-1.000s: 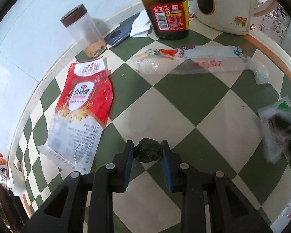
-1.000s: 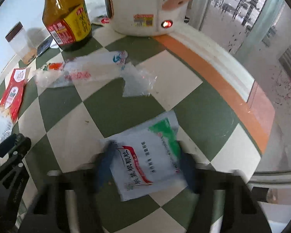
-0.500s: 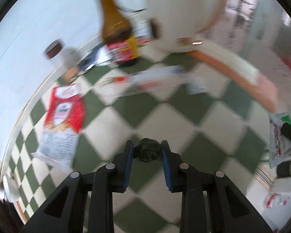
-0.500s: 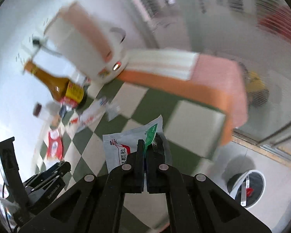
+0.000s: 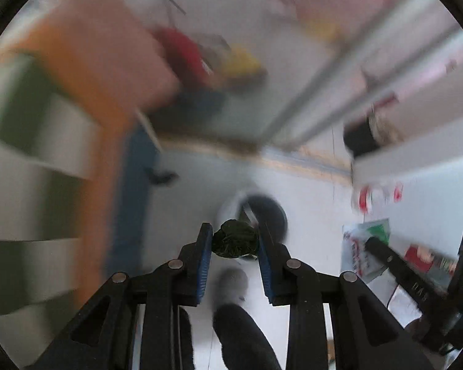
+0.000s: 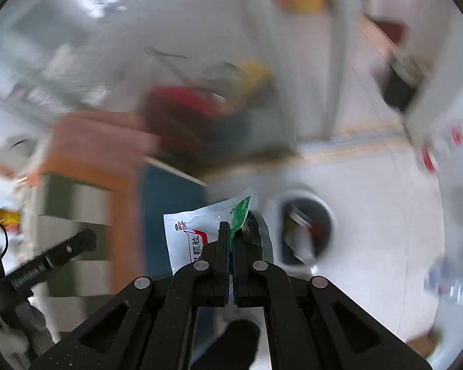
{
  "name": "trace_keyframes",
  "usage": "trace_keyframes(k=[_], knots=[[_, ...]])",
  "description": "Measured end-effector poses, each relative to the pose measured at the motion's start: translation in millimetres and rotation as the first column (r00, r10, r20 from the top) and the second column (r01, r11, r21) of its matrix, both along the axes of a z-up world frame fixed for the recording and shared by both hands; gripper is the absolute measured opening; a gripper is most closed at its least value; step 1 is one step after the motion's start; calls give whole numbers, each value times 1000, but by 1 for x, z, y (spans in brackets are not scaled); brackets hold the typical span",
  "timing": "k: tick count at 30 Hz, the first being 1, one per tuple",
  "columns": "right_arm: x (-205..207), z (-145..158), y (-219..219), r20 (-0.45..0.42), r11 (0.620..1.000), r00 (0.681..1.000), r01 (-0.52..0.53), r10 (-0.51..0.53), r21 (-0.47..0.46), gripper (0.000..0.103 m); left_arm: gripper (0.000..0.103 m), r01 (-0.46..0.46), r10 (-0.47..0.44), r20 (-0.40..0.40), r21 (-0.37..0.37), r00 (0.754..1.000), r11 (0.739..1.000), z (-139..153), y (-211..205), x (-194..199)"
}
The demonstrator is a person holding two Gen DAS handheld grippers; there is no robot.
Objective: Collect trash
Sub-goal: 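Carry the scrap and sachet over the bin and open both tools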
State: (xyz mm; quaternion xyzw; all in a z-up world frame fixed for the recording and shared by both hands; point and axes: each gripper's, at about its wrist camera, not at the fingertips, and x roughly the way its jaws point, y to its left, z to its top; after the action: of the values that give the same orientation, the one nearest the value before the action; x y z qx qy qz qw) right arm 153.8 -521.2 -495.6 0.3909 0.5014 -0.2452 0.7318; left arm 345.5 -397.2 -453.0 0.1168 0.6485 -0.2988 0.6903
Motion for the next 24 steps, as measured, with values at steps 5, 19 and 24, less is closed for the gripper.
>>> trace_keyframes(k=[5, 19, 24], knots=[[-40, -165, -46, -82, 987, 993, 91, -81, 130, 1, 26, 79, -64, -205, 70, 977, 994, -175, -77, -25], [-27, -392, -73, -151, 979, 987, -15, 47, 203, 4, 92, 185, -138, -301, 137, 944, 973, -388, -122, -39], [-32, -371, -74, -146, 983, 989, 5, 22, 183, 78, 92, 132, -93, -242, 151, 966, 980, -357, -94, -30]])
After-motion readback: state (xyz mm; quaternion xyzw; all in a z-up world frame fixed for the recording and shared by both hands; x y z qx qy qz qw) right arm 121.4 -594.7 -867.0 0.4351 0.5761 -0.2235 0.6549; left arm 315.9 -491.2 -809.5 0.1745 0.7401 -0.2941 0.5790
